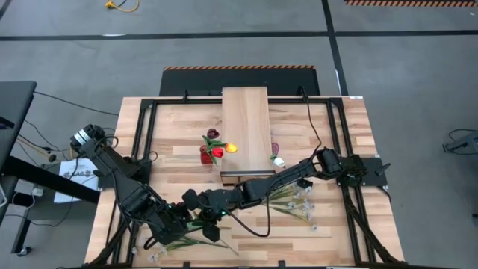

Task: Pick and place flowers into a vace then onto a shelf
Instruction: Put the pink tulip into the purple flower vase

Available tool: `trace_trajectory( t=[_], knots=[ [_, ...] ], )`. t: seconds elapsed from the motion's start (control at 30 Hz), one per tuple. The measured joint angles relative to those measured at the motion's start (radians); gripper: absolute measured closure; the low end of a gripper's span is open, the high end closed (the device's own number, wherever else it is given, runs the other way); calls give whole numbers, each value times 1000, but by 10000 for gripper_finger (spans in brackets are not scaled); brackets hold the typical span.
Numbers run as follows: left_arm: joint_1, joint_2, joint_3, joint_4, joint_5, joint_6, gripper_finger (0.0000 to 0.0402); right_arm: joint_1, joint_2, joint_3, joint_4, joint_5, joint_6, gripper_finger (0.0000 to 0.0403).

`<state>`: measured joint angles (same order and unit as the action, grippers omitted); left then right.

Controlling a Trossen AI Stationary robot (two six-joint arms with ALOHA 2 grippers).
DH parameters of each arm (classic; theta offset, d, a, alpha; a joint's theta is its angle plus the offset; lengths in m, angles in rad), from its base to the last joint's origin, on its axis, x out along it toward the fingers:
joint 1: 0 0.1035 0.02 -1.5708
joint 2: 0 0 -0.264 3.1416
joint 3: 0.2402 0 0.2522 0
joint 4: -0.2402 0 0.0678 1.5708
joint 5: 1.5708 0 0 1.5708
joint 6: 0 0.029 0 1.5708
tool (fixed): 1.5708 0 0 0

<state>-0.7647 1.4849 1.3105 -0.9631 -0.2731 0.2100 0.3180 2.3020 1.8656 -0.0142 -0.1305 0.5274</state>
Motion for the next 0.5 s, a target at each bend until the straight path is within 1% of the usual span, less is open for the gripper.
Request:
trace_trajectory(
  t=[0.1, 0.23, 0.33, 0.4, 0.5],
  knots=[
    [0, 0, 12, 22, 5, -15, 353, -3, -2, 1, 7, 3, 0, 400],
    [0, 1, 39, 36, 5, -19, 295, -2, -2, 1, 4, 4, 3, 401],
    [-1, 1, 69, 20, 10, -68, 259, -1, -3, 1, -5, 1, 4, 401],
    [-8, 1, 110, 23, 37, -118, 243, -1, -3, 1, -24, 1, 8, 401],
    [-23, 1, 192, 17, 94, -166, 229, -6, -3, 1, -51, 0, 22, 402]
  ],
)
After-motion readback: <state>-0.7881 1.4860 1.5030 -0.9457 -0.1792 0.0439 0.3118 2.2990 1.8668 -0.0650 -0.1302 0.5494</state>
